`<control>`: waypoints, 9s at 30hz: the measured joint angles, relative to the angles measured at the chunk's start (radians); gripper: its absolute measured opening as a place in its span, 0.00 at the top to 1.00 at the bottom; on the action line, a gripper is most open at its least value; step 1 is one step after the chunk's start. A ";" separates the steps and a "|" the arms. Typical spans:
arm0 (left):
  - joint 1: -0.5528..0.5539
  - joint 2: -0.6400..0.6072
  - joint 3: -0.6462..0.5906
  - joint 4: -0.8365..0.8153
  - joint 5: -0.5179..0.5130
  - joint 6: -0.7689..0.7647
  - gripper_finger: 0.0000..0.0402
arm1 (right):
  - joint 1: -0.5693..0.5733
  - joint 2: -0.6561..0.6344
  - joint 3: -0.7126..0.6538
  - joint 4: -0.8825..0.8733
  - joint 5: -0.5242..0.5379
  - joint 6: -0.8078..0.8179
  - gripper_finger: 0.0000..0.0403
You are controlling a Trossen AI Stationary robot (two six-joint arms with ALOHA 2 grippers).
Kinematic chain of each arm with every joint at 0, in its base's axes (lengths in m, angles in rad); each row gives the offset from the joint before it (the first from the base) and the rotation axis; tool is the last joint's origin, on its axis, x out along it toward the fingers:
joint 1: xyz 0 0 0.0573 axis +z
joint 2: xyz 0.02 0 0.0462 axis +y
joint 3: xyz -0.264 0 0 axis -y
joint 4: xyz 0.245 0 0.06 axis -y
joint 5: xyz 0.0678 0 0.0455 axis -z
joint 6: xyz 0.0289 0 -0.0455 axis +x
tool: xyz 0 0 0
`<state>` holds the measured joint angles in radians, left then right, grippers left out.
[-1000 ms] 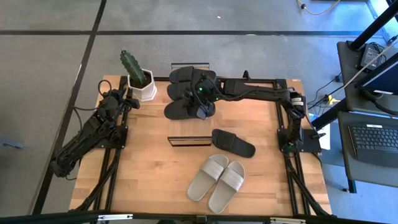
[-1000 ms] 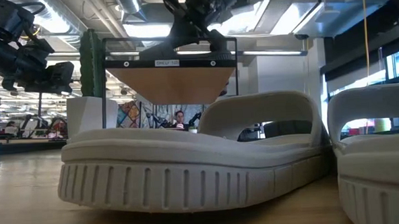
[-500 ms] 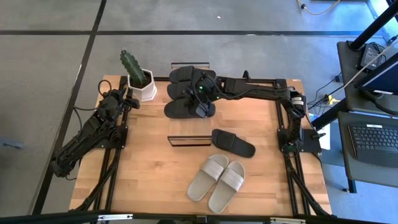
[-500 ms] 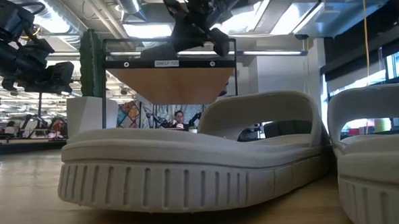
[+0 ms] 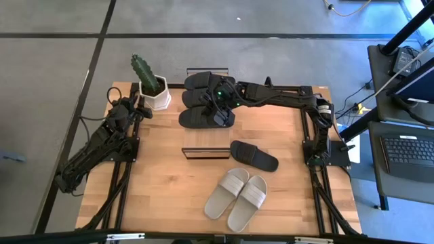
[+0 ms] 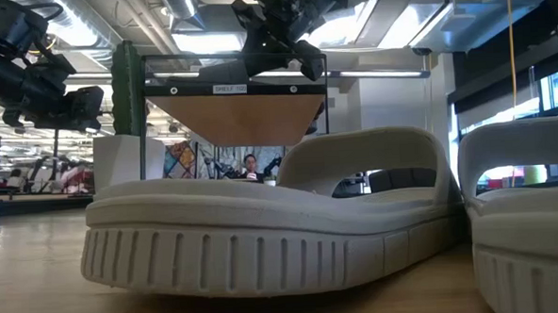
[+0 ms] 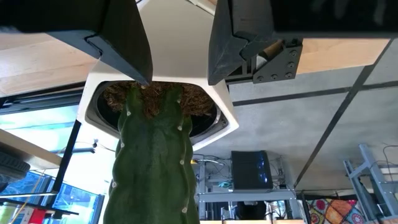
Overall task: Pick and place slides into the shelf
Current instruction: Put the right black slide on the shelf, then put the black slide on the shelf
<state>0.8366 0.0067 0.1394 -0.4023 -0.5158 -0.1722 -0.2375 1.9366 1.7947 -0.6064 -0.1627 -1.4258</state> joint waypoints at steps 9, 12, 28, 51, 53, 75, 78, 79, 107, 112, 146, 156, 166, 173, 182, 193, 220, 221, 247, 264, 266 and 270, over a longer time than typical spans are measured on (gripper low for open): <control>0.000 0.000 0.000 0.000 0.000 0.000 0.63 | 0.000 0.000 0.000 0.001 0.001 0.001 0.83; 0.000 0.000 0.000 0.000 0.000 0.000 0.63 | 0.000 0.000 0.000 0.001 0.001 0.001 0.83; 0.000 0.000 0.000 0.000 0.000 0.000 0.63 | 0.002 0.000 0.000 -0.002 0.003 0.001 0.83; 0.000 0.000 0.000 0.000 0.000 0.000 0.63 | 0.002 0.000 0.000 0.008 0.003 0.008 0.83; 0.000 0.000 0.000 0.000 0.000 0.000 0.63 | 0.002 0.000 0.000 0.008 0.003 0.008 0.83; 0.000 0.000 0.000 0.000 0.000 0.000 0.63 | -0.013 0.001 0.000 0.012 -0.063 0.041 0.83; 0.000 0.000 0.000 0.000 0.000 0.000 0.63 | -0.011 0.001 0.000 0.012 -0.107 0.037 0.83; 0.000 0.000 0.000 0.000 0.000 0.000 0.63 | -0.011 0.001 0.000 0.012 -0.116 0.038 0.83; 0.000 0.000 0.000 0.003 -0.001 0.000 0.63 | -0.024 0.043 0.000 0.047 -0.126 0.083 0.83; 0.000 0.000 0.000 0.004 -0.001 0.001 0.63 | -0.023 0.046 0.000 0.047 -0.123 0.075 0.83; 0.000 0.000 0.000 0.005 0.000 0.001 0.63 | 0.003 0.039 0.000 -0.004 0.026 0.111 0.53; 0.000 0.000 0.000 0.005 0.001 0.004 0.63 | 0.038 -0.005 0.000 -0.028 0.071 0.216 0.53; 0.000 0.000 0.000 0.009 0.001 0.018 0.63 | 0.085 -0.052 0.001 -0.048 0.067 0.777 0.53; 0.000 0.000 0.000 0.008 0.001 0.019 0.63 | 0.125 -0.053 0.001 -0.190 0.048 1.009 0.53; 0.000 0.000 0.000 0.008 0.001 0.019 0.63 | 0.188 -0.053 0.001 -0.201 -0.005 1.082 0.53; 0.000 0.000 0.000 0.008 0.001 0.019 0.63 | 0.202 -0.021 0.000 -0.184 -0.005 1.157 0.53; 0.000 0.000 0.000 0.007 0.000 0.019 0.63 | 0.196 0.008 0.000 -0.224 0.146 1.208 0.53; 0.000 0.000 0.000 0.007 0.000 0.019 0.63 | 0.196 0.008 0.000 -0.223 0.156 1.208 0.53; 0.000 0.000 0.000 0.008 0.000 0.019 0.63 | 0.214 -0.030 0.004 -0.208 0.210 1.179 0.53; 0.000 0.000 0.000 0.008 0.001 0.019 0.63 | 0.339 -0.119 0.000 -0.587 0.461 1.503 0.53; 0.000 0.000 0.000 0.008 0.001 0.019 0.63 | 0.377 -0.119 0.000 -0.656 0.543 1.603 0.53; 0.000 0.000 0.000 0.008 0.001 0.019 0.63 | 0.459 -0.124 0.000 -0.786 0.679 1.786 0.53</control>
<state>0.8364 0.0065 0.1394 -0.3945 -0.5149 -0.1536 0.2218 1.8130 1.7947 -1.3922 0.5168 0.3601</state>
